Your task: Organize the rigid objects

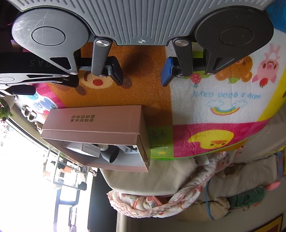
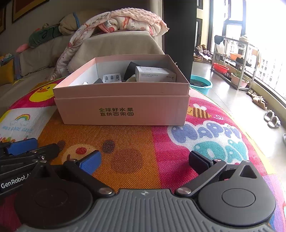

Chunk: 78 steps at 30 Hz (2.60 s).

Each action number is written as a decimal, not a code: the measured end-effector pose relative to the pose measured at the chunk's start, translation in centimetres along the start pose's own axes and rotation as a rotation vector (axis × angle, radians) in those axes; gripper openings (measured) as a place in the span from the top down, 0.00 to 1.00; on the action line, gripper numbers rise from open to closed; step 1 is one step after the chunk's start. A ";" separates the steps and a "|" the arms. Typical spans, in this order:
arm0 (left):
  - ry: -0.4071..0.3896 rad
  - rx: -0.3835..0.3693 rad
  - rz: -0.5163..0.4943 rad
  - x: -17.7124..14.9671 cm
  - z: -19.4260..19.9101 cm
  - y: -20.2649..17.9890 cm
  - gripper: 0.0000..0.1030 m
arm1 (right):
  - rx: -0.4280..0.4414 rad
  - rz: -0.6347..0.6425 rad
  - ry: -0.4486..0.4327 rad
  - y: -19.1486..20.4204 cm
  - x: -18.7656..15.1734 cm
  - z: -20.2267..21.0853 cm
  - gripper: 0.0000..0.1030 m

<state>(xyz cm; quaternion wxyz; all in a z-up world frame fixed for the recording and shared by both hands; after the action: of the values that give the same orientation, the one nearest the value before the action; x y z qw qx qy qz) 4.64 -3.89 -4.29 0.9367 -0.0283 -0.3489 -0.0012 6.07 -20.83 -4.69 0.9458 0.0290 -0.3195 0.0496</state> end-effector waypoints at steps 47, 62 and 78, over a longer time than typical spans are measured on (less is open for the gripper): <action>-0.002 0.006 -0.001 0.0 0.0 0.0 0.50 | -0.004 0.000 -0.004 -0.1 -0.1 0.0 0.00; -0.005 -0.005 0.011 0.0 0.1 0.0 0.50 | -0.004 0.000 -0.004 -0.1 -0.1 0.0 0.00; -0.006 -0.013 0.019 0.0 0.0 0.2 0.50 | -0.004 0.000 -0.004 -0.1 -0.1 0.0 0.00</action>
<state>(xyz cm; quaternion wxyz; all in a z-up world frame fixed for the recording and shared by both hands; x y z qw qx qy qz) 4.61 -3.66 -4.28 0.9355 -0.0376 -0.3512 0.0056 6.00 -20.90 -4.72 0.9453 0.0272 -0.3214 0.0491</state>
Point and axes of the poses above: each gripper's, at about its wrist camera, not at the fingertips, and z roughly against the way its jaws point, y to its left, x to its top, the point moved 7 cm from there along -z, roughly the way its jaws point, and after that the axes turned 12 degrees about y, right-handed, at the moved point
